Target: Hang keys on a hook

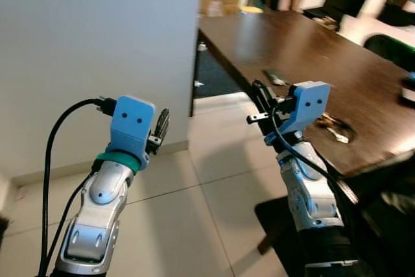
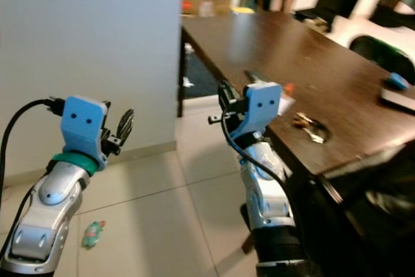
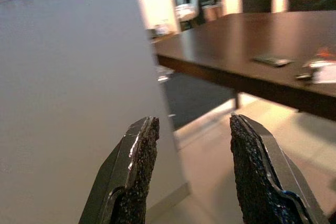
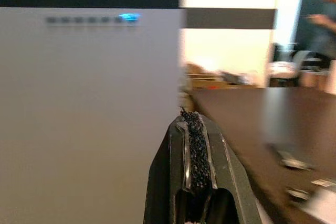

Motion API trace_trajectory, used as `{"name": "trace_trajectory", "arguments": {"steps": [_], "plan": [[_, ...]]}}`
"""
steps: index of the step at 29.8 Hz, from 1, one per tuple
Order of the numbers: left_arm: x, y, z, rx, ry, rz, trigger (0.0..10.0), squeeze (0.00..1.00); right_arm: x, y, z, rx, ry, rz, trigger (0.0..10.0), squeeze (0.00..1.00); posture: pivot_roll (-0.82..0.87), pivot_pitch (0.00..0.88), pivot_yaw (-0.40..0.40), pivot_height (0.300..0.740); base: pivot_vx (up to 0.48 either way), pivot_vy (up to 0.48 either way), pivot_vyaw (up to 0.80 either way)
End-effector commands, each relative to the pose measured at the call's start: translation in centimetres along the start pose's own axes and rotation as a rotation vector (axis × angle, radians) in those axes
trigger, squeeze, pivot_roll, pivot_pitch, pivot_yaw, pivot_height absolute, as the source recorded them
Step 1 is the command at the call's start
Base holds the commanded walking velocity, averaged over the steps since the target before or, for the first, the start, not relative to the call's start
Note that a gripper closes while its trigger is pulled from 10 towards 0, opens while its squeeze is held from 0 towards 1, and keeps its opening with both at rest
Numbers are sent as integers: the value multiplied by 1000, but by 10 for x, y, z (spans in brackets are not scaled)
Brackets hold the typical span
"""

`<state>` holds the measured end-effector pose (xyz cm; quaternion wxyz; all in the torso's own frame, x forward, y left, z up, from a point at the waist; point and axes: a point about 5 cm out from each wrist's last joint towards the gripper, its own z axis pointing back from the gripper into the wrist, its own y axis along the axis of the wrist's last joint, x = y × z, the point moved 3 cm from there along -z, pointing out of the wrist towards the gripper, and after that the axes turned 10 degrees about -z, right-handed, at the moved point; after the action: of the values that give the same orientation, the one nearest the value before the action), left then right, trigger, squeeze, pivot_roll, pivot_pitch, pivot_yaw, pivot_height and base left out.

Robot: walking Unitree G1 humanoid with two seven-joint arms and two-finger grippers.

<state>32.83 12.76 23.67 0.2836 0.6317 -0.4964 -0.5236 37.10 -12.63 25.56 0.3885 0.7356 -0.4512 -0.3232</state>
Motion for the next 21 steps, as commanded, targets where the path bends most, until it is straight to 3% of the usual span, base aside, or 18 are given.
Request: {"name": "trace_trajectory", "arguments": {"steps": [1,21], "plan": [[-1,2,0,3,-1,-2,10000,0,0,-1,-1,-4,-3,-6,10000,0,77,63,22,740,0,0,-800],[-1,0,0,1,4,-6,10000,0,-1,-1,-1,-4,3,-5,10000,0,77,48,22,740,0,0,-800]]}}
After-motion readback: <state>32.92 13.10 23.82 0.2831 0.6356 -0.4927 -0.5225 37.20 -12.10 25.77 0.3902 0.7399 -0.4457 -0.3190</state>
